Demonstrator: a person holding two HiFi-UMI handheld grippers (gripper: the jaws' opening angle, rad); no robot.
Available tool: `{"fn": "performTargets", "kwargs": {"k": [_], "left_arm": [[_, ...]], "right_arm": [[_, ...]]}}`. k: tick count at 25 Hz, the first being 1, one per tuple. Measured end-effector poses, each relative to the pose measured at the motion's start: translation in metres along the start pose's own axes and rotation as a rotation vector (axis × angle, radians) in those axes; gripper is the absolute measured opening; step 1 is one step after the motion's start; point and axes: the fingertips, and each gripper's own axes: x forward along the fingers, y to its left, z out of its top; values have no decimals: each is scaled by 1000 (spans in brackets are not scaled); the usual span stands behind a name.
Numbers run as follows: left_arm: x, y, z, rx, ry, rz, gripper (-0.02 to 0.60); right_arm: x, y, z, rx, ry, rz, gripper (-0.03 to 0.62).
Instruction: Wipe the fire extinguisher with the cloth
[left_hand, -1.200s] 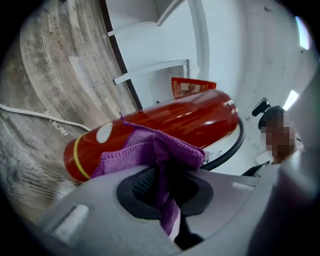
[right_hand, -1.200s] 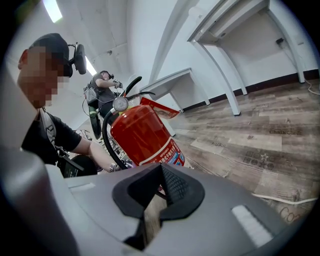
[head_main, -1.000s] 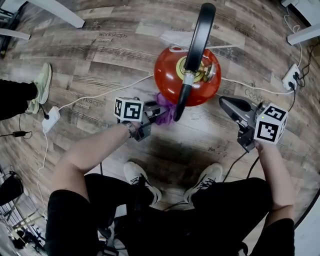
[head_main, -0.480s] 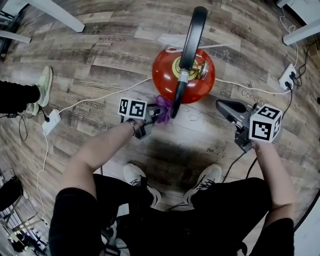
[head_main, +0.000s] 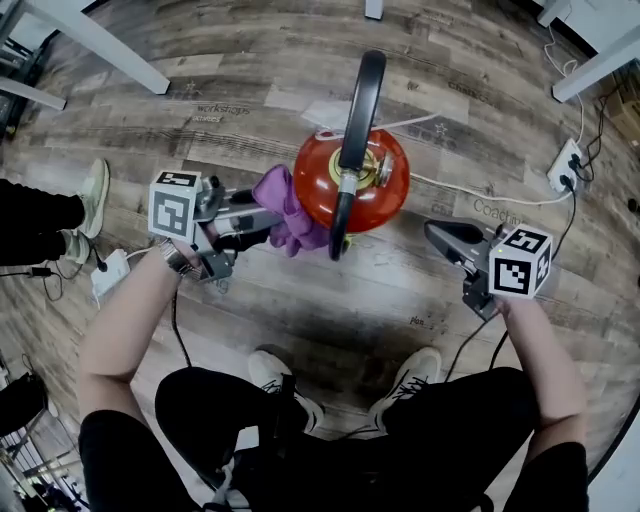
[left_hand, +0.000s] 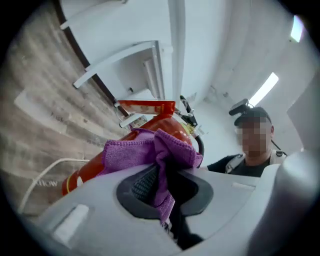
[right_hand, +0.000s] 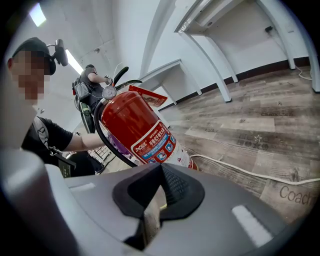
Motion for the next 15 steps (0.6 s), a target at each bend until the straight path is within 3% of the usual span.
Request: {"fn": "performTargets", "kwargs": {"k": [3,6,11,15], "left_arm": [[-1,-19,20,94,203,-12,29],[-4,-30,42,108,331,-62,31],[7,-30,119,146,282,-118,31],[43,-19,132,131,360,-165,31]], "right_arm": [[2,1,2,-2,-10,3,3],[1,-1,1,-9,-1,1,3],[-4,-9,-3,0,1,-14,3],[-9,-20,-8,13,-5,-24,3]]}}
